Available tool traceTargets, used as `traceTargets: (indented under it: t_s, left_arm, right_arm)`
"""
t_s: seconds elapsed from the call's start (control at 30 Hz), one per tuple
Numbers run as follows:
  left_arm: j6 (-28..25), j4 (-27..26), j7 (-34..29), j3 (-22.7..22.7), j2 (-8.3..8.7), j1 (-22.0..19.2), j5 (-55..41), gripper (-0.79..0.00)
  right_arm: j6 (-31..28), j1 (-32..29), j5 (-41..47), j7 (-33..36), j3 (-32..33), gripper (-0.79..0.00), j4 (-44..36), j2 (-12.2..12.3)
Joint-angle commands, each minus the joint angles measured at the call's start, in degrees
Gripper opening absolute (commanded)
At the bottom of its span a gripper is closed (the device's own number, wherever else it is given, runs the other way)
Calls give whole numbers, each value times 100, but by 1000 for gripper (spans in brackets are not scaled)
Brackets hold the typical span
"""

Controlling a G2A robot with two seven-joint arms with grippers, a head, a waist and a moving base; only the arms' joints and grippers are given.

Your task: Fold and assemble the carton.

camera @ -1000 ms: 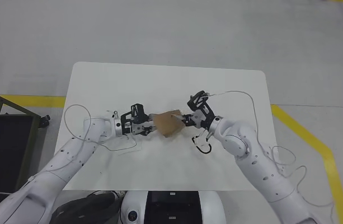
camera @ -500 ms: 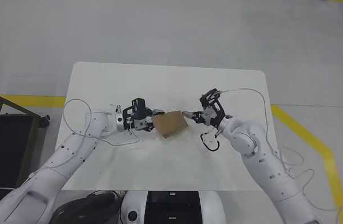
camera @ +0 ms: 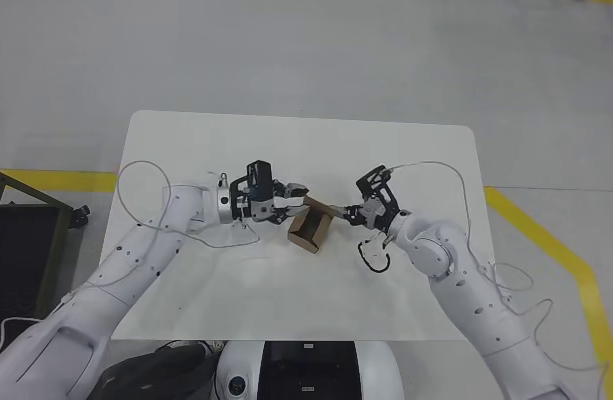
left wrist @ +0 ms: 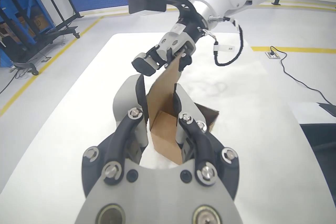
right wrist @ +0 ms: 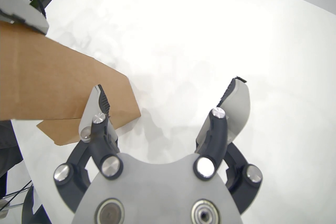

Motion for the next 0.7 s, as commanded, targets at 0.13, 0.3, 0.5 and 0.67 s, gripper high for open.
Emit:
traceTargets:
  t_s: [0.13, 0.3, 0.5, 0.67]
  left_arm:
    - [-34, 272, 74, -81, -32, -15, -208, -551]
    - [-7, 281, 248, -308, 58, 250, -11, -536]
    - [-45, 182, 387, -538, 185, 596, 395, -394]
    - [-70, 117, 613, -774, 303, 870, 728, 0]
  right_arm:
    - [-213, -72, -68, -167, 82, -55, -19, 27]
    - [-268, -75, -335, -406, 86, -37, -20, 35]
    - [-102, 83, -770, -803, -48, 0, 257, -11]
    - [-212, 210, -916, -1097, -169, -31, 632, -54]
